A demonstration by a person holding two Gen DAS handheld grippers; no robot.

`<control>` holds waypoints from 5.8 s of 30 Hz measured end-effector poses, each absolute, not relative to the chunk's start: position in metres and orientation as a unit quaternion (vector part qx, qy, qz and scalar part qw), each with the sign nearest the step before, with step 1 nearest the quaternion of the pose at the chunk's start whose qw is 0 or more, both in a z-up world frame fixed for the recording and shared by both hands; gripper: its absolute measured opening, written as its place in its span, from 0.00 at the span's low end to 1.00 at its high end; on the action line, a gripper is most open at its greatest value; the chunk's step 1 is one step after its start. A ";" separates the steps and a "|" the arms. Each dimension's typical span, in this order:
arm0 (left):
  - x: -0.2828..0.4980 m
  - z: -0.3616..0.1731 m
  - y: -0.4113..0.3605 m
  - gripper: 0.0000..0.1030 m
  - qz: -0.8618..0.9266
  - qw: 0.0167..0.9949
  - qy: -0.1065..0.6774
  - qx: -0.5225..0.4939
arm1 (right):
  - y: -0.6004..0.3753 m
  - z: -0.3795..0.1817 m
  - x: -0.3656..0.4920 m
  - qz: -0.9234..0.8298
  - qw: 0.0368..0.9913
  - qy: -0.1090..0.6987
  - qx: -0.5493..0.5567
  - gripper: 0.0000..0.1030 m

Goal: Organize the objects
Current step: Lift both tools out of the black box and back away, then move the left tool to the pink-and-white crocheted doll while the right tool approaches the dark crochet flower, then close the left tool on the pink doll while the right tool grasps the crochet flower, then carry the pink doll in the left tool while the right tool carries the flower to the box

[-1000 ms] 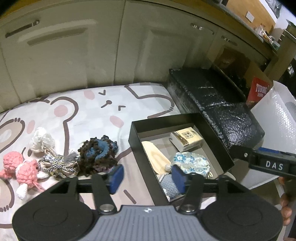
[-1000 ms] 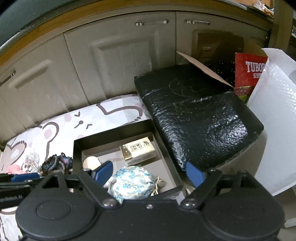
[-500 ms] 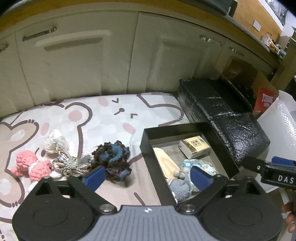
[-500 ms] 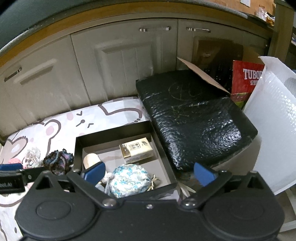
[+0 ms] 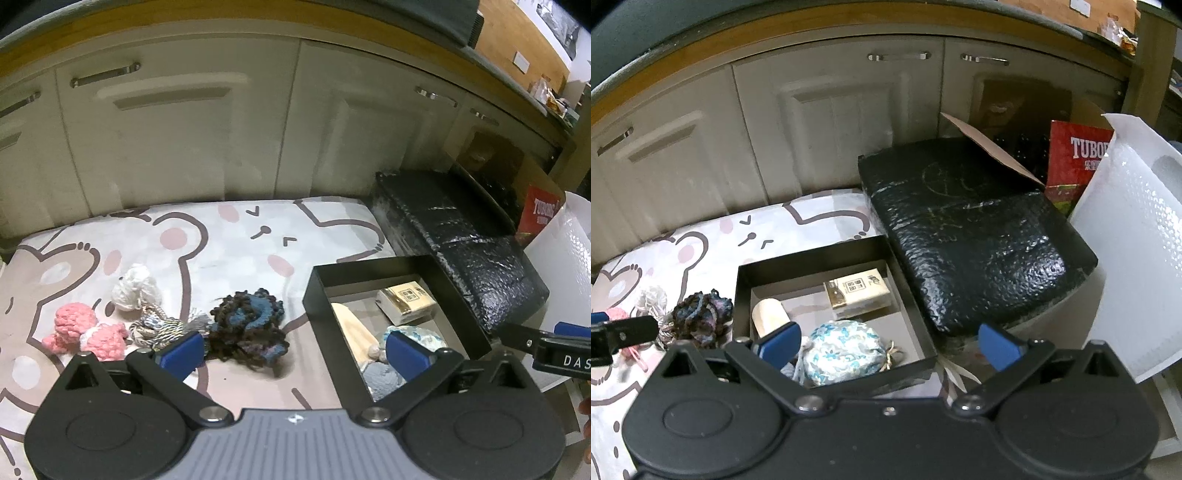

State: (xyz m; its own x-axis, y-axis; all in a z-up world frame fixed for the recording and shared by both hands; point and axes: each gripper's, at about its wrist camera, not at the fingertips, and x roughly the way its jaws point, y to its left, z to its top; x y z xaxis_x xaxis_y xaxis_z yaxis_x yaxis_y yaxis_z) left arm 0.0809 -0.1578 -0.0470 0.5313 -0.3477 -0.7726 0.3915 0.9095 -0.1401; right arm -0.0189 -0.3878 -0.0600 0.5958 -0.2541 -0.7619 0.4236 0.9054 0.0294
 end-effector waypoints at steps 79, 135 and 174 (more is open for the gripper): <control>0.150 -0.102 0.019 0.80 -0.096 0.892 0.442 -0.006 | -0.227 -0.091 0.121 -0.051 0.887 0.445 0.112 0.74; 0.177 -0.120 0.010 0.51 -0.054 0.865 0.488 -0.104 | -0.221 -0.129 0.155 0.002 0.866 0.491 0.097 0.24; 0.097 -0.002 -0.060 0.51 -0.161 0.915 0.364 -0.071 | -0.291 0.006 0.042 -0.036 0.932 0.337 0.129 0.25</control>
State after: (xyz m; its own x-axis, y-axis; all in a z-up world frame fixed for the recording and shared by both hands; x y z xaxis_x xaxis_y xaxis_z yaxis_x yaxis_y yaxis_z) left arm 0.0973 -0.0604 -0.0016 0.6829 -0.3459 -0.6434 0.2419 0.9382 -0.2476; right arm 0.0425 -0.2914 0.0060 0.7699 0.0196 -0.6379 0.1544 0.9641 0.2159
